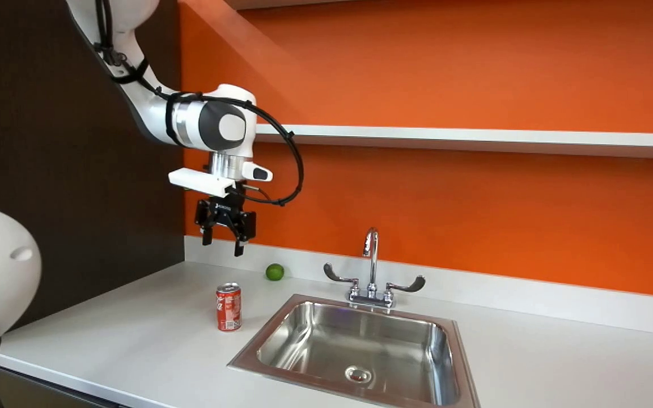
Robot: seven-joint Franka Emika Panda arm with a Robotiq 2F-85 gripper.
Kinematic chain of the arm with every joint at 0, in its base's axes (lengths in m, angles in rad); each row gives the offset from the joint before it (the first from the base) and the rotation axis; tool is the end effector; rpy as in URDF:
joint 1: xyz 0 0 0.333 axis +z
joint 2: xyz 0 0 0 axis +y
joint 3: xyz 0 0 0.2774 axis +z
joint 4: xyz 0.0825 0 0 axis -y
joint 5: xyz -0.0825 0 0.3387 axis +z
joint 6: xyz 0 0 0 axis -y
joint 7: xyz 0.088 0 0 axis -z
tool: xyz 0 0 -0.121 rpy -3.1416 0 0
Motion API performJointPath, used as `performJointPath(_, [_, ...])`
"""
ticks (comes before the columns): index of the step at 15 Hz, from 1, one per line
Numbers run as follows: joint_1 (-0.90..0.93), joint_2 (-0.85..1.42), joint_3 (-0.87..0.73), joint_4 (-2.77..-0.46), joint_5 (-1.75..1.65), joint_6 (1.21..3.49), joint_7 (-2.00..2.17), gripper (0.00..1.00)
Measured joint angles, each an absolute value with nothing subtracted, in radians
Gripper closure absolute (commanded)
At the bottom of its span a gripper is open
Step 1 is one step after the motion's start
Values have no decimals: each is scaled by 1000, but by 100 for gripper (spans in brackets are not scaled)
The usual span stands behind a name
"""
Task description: Put the red can in the sink.
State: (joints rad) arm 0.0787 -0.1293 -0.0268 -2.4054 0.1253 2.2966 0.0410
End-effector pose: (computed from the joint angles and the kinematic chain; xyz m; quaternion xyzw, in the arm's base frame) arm 0.4472 0.0273 0.3430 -0.9981 0.0355 -0.0078 0.0494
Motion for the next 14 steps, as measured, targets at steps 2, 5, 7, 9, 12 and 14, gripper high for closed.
performJointPath(2, [79, -92, -20, -2399, 87, 2310, 77, 0])
performJointPath(5, [79, -34, -15, -2381, 62, 2315, 92, 0])
performJointPath(7, [79, 3, -11, -2367, 57, 2315, 93, 0])
performJointPath(9, [79, 37, -7, -2352, 57, 2315, 92, 0])
performJointPath(12, [79, 86, -4, -2327, 57, 2315, 91, 0])
performJointPath(14, [79, 119, -3, -2307, 57, 2315, 90, 0])
